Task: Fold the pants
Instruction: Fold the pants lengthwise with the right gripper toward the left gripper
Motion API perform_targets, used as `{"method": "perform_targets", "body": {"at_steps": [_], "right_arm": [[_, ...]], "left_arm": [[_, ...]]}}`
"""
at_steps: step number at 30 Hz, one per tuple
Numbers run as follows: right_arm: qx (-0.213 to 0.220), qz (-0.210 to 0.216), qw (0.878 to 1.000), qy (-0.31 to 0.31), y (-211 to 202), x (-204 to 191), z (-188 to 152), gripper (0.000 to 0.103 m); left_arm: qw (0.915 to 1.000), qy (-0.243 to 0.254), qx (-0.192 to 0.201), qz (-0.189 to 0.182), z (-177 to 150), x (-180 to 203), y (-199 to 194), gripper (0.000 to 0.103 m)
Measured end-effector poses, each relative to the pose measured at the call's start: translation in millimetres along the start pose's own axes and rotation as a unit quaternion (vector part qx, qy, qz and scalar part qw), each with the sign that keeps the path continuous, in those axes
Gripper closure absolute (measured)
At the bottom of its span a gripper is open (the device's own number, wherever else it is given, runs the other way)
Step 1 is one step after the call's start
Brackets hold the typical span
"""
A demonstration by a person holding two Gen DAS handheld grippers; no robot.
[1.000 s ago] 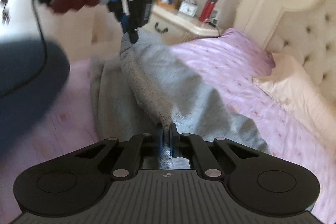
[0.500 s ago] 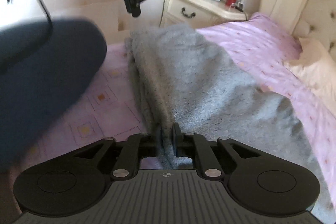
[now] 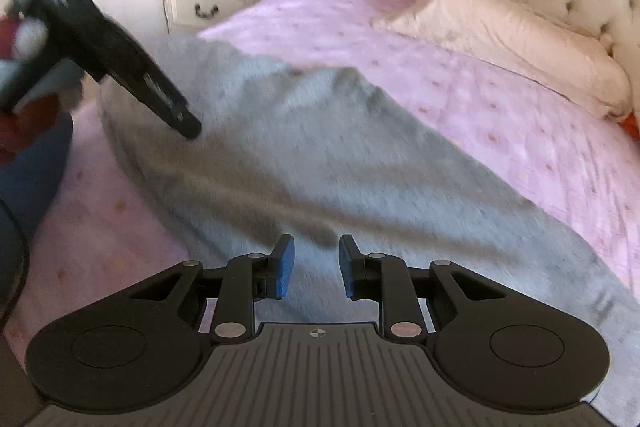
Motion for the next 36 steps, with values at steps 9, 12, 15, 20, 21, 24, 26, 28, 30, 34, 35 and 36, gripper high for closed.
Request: {"method": "perform_targets", "body": {"at_steps": [9,12,15,20,21,24,26,28,30,34,35,36], "right_arm": [[-0.07,-0.066,0.97,-0.225,6.2,-18.5,-28.7,0.077],[-0.082,-0.064,0.955,-0.279,11.7,-24.6,-36.2,0.077],[-0.083,-0.065,0.945,-0.311,13.1,-30.4,-40.4,0.077],[-0.076,-0.059,0.947,-0.308,12.6,-31.8,-39.7,0.1],[-0.076,-0.057,0.954,-0.286,11.9,-27.7,-36.0,0.099],[-0.066,-0.035,0.969,-0.237,-6.2,-22.2,-24.9,0.099],[-0.072,-0.017,0.974,-0.213,-12.6,-21.7,-26.7,0.099],[-0.09,-0.007,0.972,-0.217,-6.9,-25.5,-39.8,0.099],[-0.103,-0.012,0.965,-0.242,0.7,-31.6,-52.3,0.098],[-0.079,-0.014,0.975,-0.208,-11.6,-26.5,-40.9,0.094],[-0.077,-0.012,0.979,-0.186,-17.6,-20.0,-37.5,0.093],[-0.07,-0.01,0.985,-0.155,-25.7,-10.3,-33.0,0.088]], "left_arm": [[0.9997,0.017,-0.02,0.004,-13.2,15.5,34.6,0.071],[0.9992,-0.021,-0.023,-0.025,-13.5,5.3,36.9,0.071],[0.9968,-0.057,-0.023,-0.052,-13.6,-4.5,41.4,0.071],[0.9938,-0.085,-0.022,-0.069,-14.5,-9.4,40.7,0.071],[0.9941,-0.083,-0.021,-0.067,-14.6,-9.1,41.7,0.071],[0.9953,-0.073,-0.019,-0.061,-14.4,-7.1,41.2,0.071],[0.9952,-0.074,-0.019,-0.061,-15.0,-7.5,38.0,0.071],[0.9947,-0.078,-0.019,-0.064,-14.9,-8.0,38.1,0.071],[0.9948,-0.078,-0.019,-0.063,-15.2,-8.0,37.1,0.071],[0.9977,-0.052,-0.017,-0.04,-14.7,0.1,33.1,0.071],[0.9986,-0.04,-0.015,-0.03,-14.2,3.0,30.3,0.071],[0.9995,-0.025,-0.011,-0.016,-13.9,6.6,26.5,0.071]]}}
Point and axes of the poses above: each gripper's, at about its wrist camera, not at the fingertips, and y roughly the way its jaws point, x to its right, z to its top, the point moved 8 cm from there along y, roughly the way its jaws point, and after that the axes turned 6 degrees about y, right-handed, at the moved point
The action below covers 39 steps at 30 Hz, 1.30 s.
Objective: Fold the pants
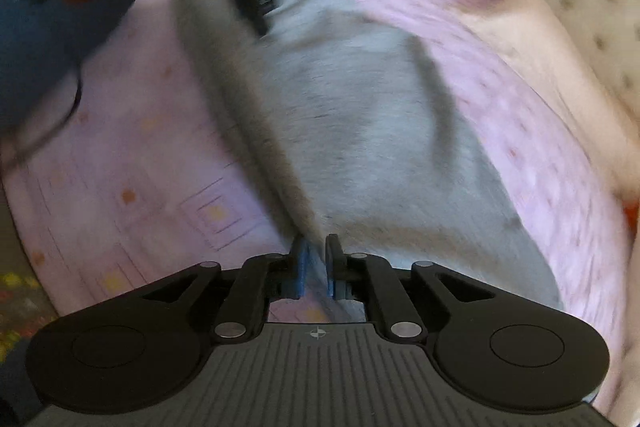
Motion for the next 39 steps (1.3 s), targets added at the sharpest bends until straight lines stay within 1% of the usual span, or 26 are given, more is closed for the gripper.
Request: {"method": "perform_targets", "body": {"at_steps": [2,3,4,6,7,8,11,12,13,14,16,18,20,21,22,24,26,28,31,32,33,35,36,37,38,39], "right_arm": [[0.015,-0.003,0.998,0.068,-17.5,27.1,-2.3,0.087],[0.019,-0.012,0.993,0.112,-27.6,47.8,-5.5,0.087],[0.023,-0.025,0.988,0.153,-36.4,68.4,-10.1,0.087],[0.028,-0.057,0.968,0.245,-55.7,117.6,-26.7,0.087],[0.029,-0.074,0.954,0.289,-65.0,140.9,-38.1,0.087],[0.031,-0.092,0.937,0.336,-74.0,167.1,-53.2,0.086],[0.033,-0.16,0.878,0.45,-101.8,235.2,-111.0,0.082],[0.03,-0.184,0.858,0.478,-110.1,255.4,-134.1,0.078],[0.028,-0.201,0.842,0.5,-115.0,271.0,-154.6,0.076],[0.022,-0.218,0.822,0.526,-118.9,285.7,-178.9,0.076],[0.01,-0.242,0.782,0.574,-121.7,310.4,-227.0,0.076],[0.004,-0.256,0.755,0.604,-119.8,325.3,-263.1,0.076],[0.002,-0.25,0.737,0.628,-112.9,332.0,-286.9,0.076],[0.005,-0.242,0.731,0.638,-109.7,334.8,-295.0,0.076],[0.01,-0.233,0.727,0.645,-107.6,336.6,-301.5,0.076],[0.017,-0.214,0.729,0.65,-102.9,335.6,-307.7,0.076],[0.014,-0.2,0.735,0.648,-93.9,336.7,-309.4,0.076],[0.001,-0.197,0.741,0.642,-84.3,334.5,-304.1,0.076],[-0.006,-0.185,0.745,0.641,-74.3,334.3,-303.2,0.076],[-0.009,-0.186,0.747,0.638,-76.5,331.2,-302.3,0.076],[-0.015,-0.191,0.753,0.63,-73.8,330.5,-301.4,0.076],[-0.028,-0.201,0.767,0.609,-68.2,328.3,-297.9,0.079],[-0.033,-0.209,0.781,0.587,-66.7,325.2,-292.0,0.101],[-0.043,-0.217,0.803,0.554,-65.4,320.6,-282.9,0.1],[-0.047,-0.228,0.82,0.523,-66.8,315.8,-275.5,0.1],[-0.056,-0.258,0.834,0.484,-70.5,313.2,-268.8,0.1]], "left_arm": [[0.9996,0.017,0.006,0.022,0.7,5.9,-6.7,0.07],[0.9994,0.022,0.011,0.025,1.3,9.2,-10.0,0.07],[0.9993,0.027,0.015,0.021,2.0,13.7,-13.4,0.07],[0.9992,0.033,0.023,0.006,4.1,23.9,-19.7,0.069],[0.999,0.037,0.026,0.0,4.8,29.3,-21.4,0.068],[0.9988,0.041,0.027,-0.004,5.0,34.1,-21.6,0.068],[0.9984,0.053,0.013,-0.014,1.5,47.5,-12.2,0.067],[0.9982,0.057,0.003,-0.016,-1.2,49.4,-6.7,0.067],[0.9978,0.063,-0.007,-0.017,-4.8,52.0,-0.4,0.066],[0.9974,0.07,-0.01,-0.015,-8.5,53.8,5.2,0.064],[0.9967,0.081,0.001,-0.007,-10.1,57.1,4.3,0.063],[0.9965,0.084,-0.001,-0.005,-10.0,58.6,5.0,0.062],[0.9964,0.084,-0.002,-0.008,-9.5,61.3,6.0,0.059],[0.9964,0.084,-0.002,-0.006,-9.6,61.7,6.2,0.059],[0.9963,0.085,-0.002,-0.005,-9.8,62.5,6.0,0.059],[0.9962,0.087,-0.001,-0.003,-6.9,64.0,6.2,0.059],[0.9962,0.088,-0.001,-0.001,-8.3,63.6,6.2,0.058],[0.9964,0.085,-0.003,0.0,-7.7,63.8,5.8,0.058],[0.9967,0.081,-0.005,0.0,-7.0,63.6,6.3,0.057],[0.9967,0.081,-0.005,0.001,-6.9,63.8,6.5,0.057],[0.9967,0.081,-0.004,0.002,-7.2,64.2,6.5,0.057],[0.9965,0.083,-0.003,0.005,-8.1,65.1,6.0,0.057],[0.9965,0.083,-0.003,0.006,-7.9,65.1,6.2,0.057],[0.9965,0.083,-0.003,0.007,-7.6,65.1,6.2,0.057],[0.9965,0.083,-0.002,0.007,-7.9,65.3,5.8,0.056],[0.9966,0.082,-0.002,0.008,-7.9,65.4,5.8,0.056]]}}
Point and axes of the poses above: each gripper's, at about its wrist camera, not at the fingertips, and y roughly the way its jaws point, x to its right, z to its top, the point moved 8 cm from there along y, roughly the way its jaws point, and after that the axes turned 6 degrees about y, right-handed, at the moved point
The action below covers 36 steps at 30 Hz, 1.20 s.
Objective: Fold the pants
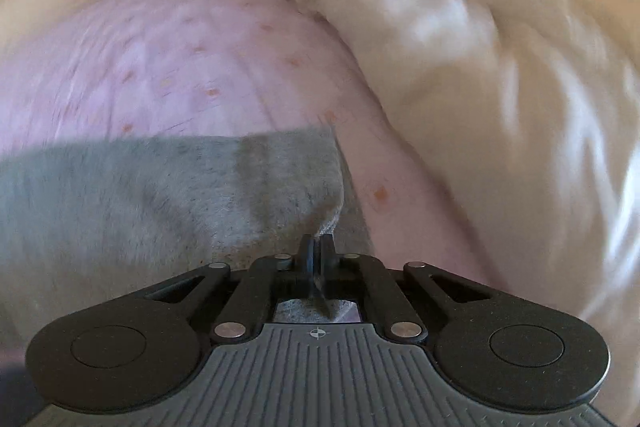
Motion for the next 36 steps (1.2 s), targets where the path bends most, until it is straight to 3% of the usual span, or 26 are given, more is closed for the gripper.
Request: {"method": "perform_targets", "body": {"at_steps": [2,4,8,10,12,14,19,23,27,30,32,33,36], "right_arm": [[0.007,-0.044,0.999,-0.025,0.7,7.6,0.5,0.1],[-0.032,-0.025,0.999,0.026,15.4,19.7,-7.3,0.1],[-0.014,-0.044,0.999,-0.014,10.5,5.0,-1.5,0.098],[-0.014,-0.066,0.997,-0.025,5.6,2.2,5.4,0.085],[0.015,-0.085,0.996,-0.038,-4.2,0.3,21.0,0.075],[0.038,-0.075,0.996,-0.04,-17.7,-10.5,34.4,0.075],[0.071,0.03,0.995,-0.066,-47.4,-79.7,67.6,0.075],[0.084,0.153,0.979,-0.109,-72.1,-166.4,80.7,0.075],[0.062,0.285,0.946,-0.144,-84.1,-266.5,77.5,0.075],[0.045,0.359,0.916,-0.174,-82.9,-339.0,70.4,0.075],[0.039,0.394,0.896,-0.2,-80.2,-383.8,66.5,0.074],[0.033,0.407,0.888,-0.212,-76.8,-406.6,63.9,0.073],[0.019,0.424,0.872,-0.244,-64.6,-461.8,58.7,0.063]], "left_arm": [[1.0,-0.002,0.001,0.001,-0.2,-0.1,-0.6,0.056],[1.0,0.002,0.002,0.003,-0.7,0.3,-1.7,0.056],[1.0,0.003,0.004,0.003,-1.7,-0.3,-3.1,0.055],[1.0,-0.001,0.004,0.001,-1.5,-0.9,-3.4,0.055],[1.0,-0.003,0.005,-0.001,-1.5,-1.5,-4.0,0.054],[0.9999,-0.01,0.004,-0.004,-0.9,-2.7,-5.0,0.054],[0.9996,-0.024,-0.002,-0.014,3.5,-7.1,-6.8,0.054],[0.9992,-0.035,0.003,-0.018,13.2,-14.4,-8.5,0.054],[0.9987,-0.047,0.021,-0.001,24.1,-32.4,-10.1,0.054],[0.9973,-0.068,0.021,0.017,22.1,-51.0,-4.4,0.054],[0.9959,-0.09,0.005,0.002,12.5,-60.6,6.8,0.052],[0.995,-0.099,0.016,-0.007,10.4,-63.2,7.1,0.052],[0.9944,-0.103,0.016,-0.013,10.7,-65.1,7.3,0.052]]}}
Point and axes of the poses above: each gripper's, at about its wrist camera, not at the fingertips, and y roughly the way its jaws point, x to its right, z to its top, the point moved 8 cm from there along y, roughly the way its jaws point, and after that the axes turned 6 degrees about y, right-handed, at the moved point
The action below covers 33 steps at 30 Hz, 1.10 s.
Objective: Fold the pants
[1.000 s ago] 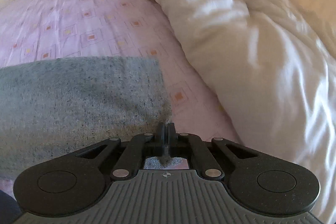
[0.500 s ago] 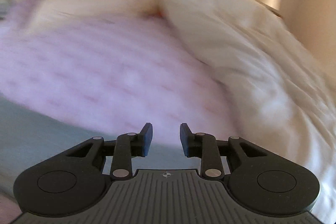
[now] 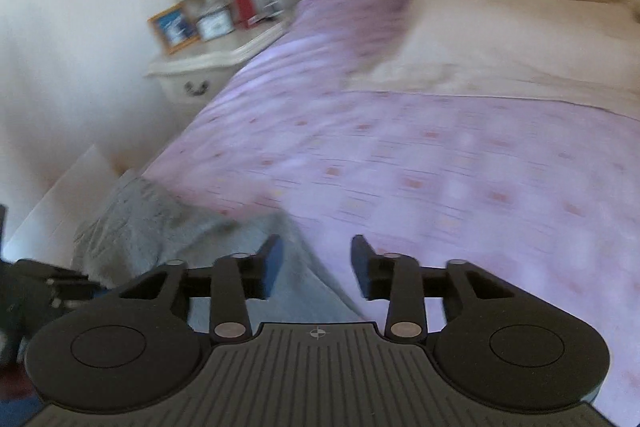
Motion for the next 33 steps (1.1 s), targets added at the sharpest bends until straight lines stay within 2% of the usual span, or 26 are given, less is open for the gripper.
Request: {"method": "perform_targets", "body": {"at_steps": [4,7,8,9,12,14,15,18,20,23,26,27,28,30,33], "right_arm": [[-0.019,0.02,1.0,-0.004,44.2,-17.9,10.1,0.063],[-0.048,0.022,0.999,-0.01,58.2,-25.2,4.0,0.066],[-0.054,0.022,0.998,-0.022,59.9,-30.3,-1.0,0.074],[-0.049,0.022,0.998,-0.037,57.4,-35.4,-5.0,0.1],[-0.016,0.025,0.994,-0.107,37.6,-62.5,-20.7,0.101],[-0.009,0.034,0.986,-0.162,20.5,-79.6,-42.5,0.101],[-0.011,0.035,0.979,-0.203,12.5,-90.0,-60.5,0.101],[-0.034,0.01,0.956,-0.29,13.9,-105.7,-102.6,0.101],[-0.039,0.001,0.952,-0.305,14.9,-106.7,-115.8,0.102],[-0.014,-0.003,0.958,-0.287,3.9,-104.2,-108.9,0.101],[0.057,-0.01,0.965,-0.258,-18.4,-98.7,-78.6,0.097],[0.078,-0.011,0.968,-0.24,-25.9,-94.4,-66.0,0.088],[0.089,-0.014,0.97,-0.225,-29.2,-89.1,-55.3,0.071],[0.089,-0.02,0.976,-0.198,-25.4,-74.8,-33.2,0.06],[0.066,-0.02,0.985,-0.155,-4.4,-51.2,-10.2,0.06]], "left_arm": [[1.0,0.003,0.005,-0.002,-1.6,-1.3,0.2,0.052],[0.9999,0.013,0.007,0.005,-2.8,1.1,0.6,0.051],[0.9998,0.016,0.008,0.007,-3.6,2.7,0.0,0.051],[0.9997,0.019,0.009,0.009,-4.1,4.2,-0.5,0.051],[0.9996,0.022,0.012,0.011,-3.9,7.1,-0.7,0.051],[0.9998,0.013,0.013,0.007,-4.1,6.0,-2.8,0.051],[0.9999,0.004,0.014,0.003,-4.1,4.2,-3.4,0.05],[0.9993,-0.032,0.018,-0.01,-2.7,-3.3,-5.1,0.05],[0.9983,-0.052,0.017,-0.02,-2.0,-7.3,-4.1,0.05],[0.9985,-0.049,0.017,-0.017,-2.7,-6.3,-2.3,0.05],[0.9993,-0.032,0.02,-0.005,-4.9,-1.1,-1.9,0.05],[0.9994,-0.027,0.02,-0.002,-4.8,0.3,-1.6,0.05],[0.9995,-0.024,0.02,0.001,-4.6,1.5,-1.3,0.05],[0.9996,-0.019,0.02,0.006,-4.8,2.9,-0.9,0.049],[0.9996,-0.013,0.021,0.01,-6.5,2.9,-2.8,0.049]]}}
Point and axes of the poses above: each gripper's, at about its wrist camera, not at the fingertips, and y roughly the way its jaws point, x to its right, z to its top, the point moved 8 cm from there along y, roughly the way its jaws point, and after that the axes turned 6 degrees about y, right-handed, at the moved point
